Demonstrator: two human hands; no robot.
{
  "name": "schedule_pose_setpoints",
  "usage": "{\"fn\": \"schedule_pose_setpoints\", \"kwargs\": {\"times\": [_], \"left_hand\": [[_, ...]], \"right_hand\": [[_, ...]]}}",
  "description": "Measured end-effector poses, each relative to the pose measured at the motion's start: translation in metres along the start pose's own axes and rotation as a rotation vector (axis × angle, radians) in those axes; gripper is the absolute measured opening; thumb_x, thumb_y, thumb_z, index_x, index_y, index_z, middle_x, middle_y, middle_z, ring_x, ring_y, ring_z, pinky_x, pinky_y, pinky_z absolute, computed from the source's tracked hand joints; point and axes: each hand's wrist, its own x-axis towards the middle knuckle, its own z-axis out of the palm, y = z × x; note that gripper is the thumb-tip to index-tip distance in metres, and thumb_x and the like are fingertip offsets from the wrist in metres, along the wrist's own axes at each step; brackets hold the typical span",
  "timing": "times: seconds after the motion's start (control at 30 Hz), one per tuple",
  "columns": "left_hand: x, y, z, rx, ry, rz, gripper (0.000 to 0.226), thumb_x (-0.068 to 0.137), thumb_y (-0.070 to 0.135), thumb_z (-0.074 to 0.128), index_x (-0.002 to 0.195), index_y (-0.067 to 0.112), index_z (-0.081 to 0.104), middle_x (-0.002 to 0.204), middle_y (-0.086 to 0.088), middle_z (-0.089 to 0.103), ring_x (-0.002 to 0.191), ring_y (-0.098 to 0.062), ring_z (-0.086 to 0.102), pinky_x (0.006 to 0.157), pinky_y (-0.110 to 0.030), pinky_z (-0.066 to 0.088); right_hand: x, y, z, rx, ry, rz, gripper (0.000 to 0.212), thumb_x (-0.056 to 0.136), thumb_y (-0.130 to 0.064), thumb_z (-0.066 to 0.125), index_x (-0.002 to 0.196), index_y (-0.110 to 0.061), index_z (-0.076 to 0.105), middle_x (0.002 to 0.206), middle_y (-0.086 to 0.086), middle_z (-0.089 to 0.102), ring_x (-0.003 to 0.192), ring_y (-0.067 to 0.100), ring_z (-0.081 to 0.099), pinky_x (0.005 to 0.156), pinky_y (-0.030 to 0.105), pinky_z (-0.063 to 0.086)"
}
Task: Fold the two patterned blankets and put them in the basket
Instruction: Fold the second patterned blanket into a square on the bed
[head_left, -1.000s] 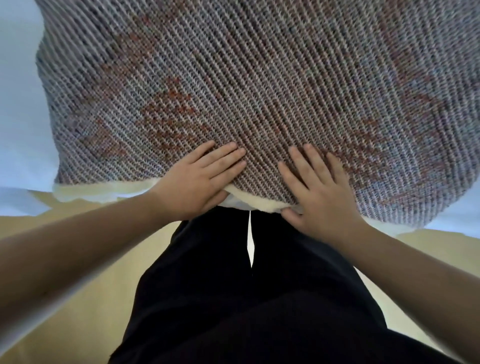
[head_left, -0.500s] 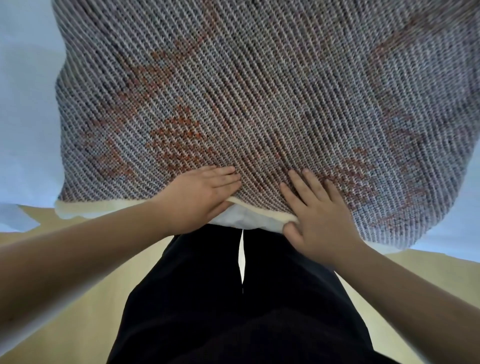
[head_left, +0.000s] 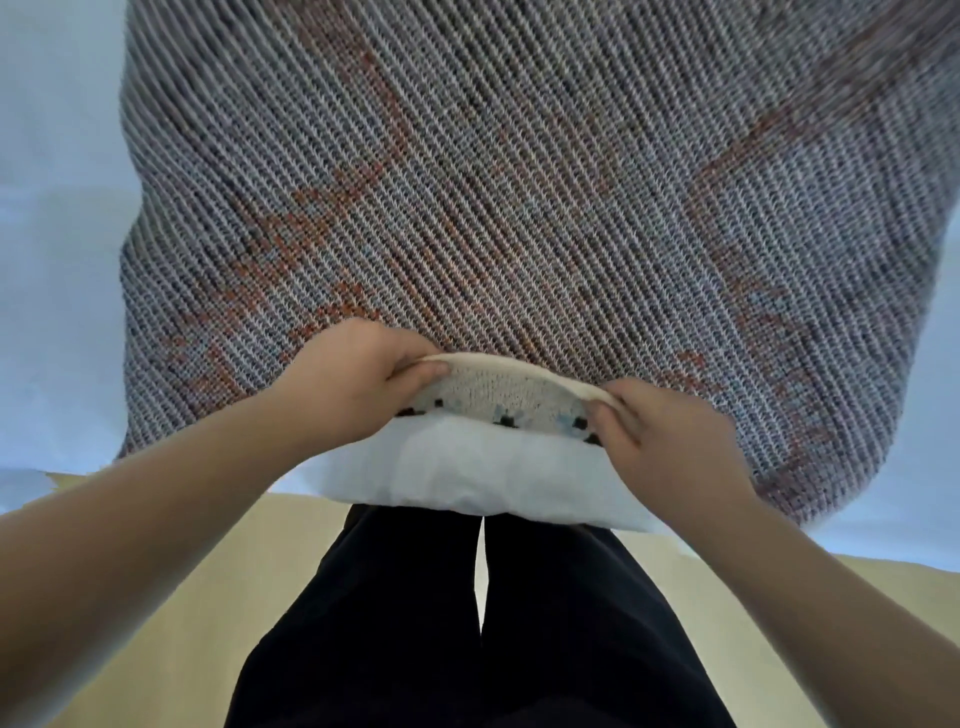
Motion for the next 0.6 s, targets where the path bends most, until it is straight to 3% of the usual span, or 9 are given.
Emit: {"fn": "schedule_pose_setpoints", "kwargs": {"times": [0.13,0.23,0.33,0.4,0.5,0.6], "left_hand": [[0.050,0.018,-0.039,0.189,0.084,0.000,0.030,0.101,0.044,0.050,0.083,0.025,0.064,0.060,0.012,0.052,0.056,0.000,0.045,0.053,-0.027,0.037],[0.086,0.033,-0.074,0.326,0.160,0.037,0.034,0.100,0.052,0.046,0.091,0.026,0.065,0.067,0.011,0.056,0.063,-0.008,0.052,0.063,-0.031,0.047],[0.120,0.046,-0.104,0.491,0.209,0.070,0.040,0.100,0.056,0.041,0.087,0.023,0.060,0.068,0.008,0.056,0.063,-0.012,0.052,0.055,-0.029,0.039],[0.139,0.050,-0.119,0.567,0.256,0.109,0.042,0.101,0.056,0.039,0.082,0.022,0.055,0.065,0.008,0.052,0.059,-0.012,0.049,0.052,-0.028,0.033],[0.160,0.048,-0.134,0.593,0.318,0.121,0.045,0.101,0.057,0.036,0.081,0.020,0.053,0.063,0.007,0.051,0.057,-0.014,0.049,0.052,-0.028,0.031],[0.164,0.033,-0.136,0.568,0.329,0.052,0.044,0.098,0.061,0.037,0.093,0.023,0.057,0.069,0.009,0.055,0.060,-0.011,0.053,0.054,-0.028,0.039]], "right_hand": [[0.042,0.005,-0.032,-0.083,0.077,0.051,0.026,0.096,-0.045,0.054,0.088,-0.023,0.062,0.065,-0.006,0.057,0.057,0.018,0.052,0.051,0.029,0.043],[0.075,0.012,-0.063,-0.117,0.097,0.090,0.023,0.100,-0.042,0.049,0.098,-0.022,0.062,0.075,-0.003,0.062,0.066,0.021,0.054,0.057,0.030,0.042],[0.102,0.019,-0.090,-0.115,0.145,0.118,0.021,0.102,-0.036,0.046,0.101,-0.022,0.062,0.077,-0.002,0.062,0.069,0.023,0.054,0.061,0.033,0.045],[0.121,0.023,-0.104,-0.136,0.216,0.110,0.021,0.103,-0.034,0.044,0.101,-0.022,0.062,0.076,-0.002,0.059,0.067,0.022,0.050,0.057,0.032,0.038],[0.153,0.028,-0.121,-0.163,0.299,0.122,0.023,0.104,-0.032,0.043,0.104,-0.020,0.062,0.079,0.000,0.059,0.070,0.023,0.047,0.058,0.033,0.034],[0.172,0.036,-0.128,-0.147,0.242,0.180,0.026,0.102,-0.035,0.048,0.121,-0.023,0.059,0.098,0.001,0.066,0.083,0.024,0.054,0.067,0.035,0.043]]}}
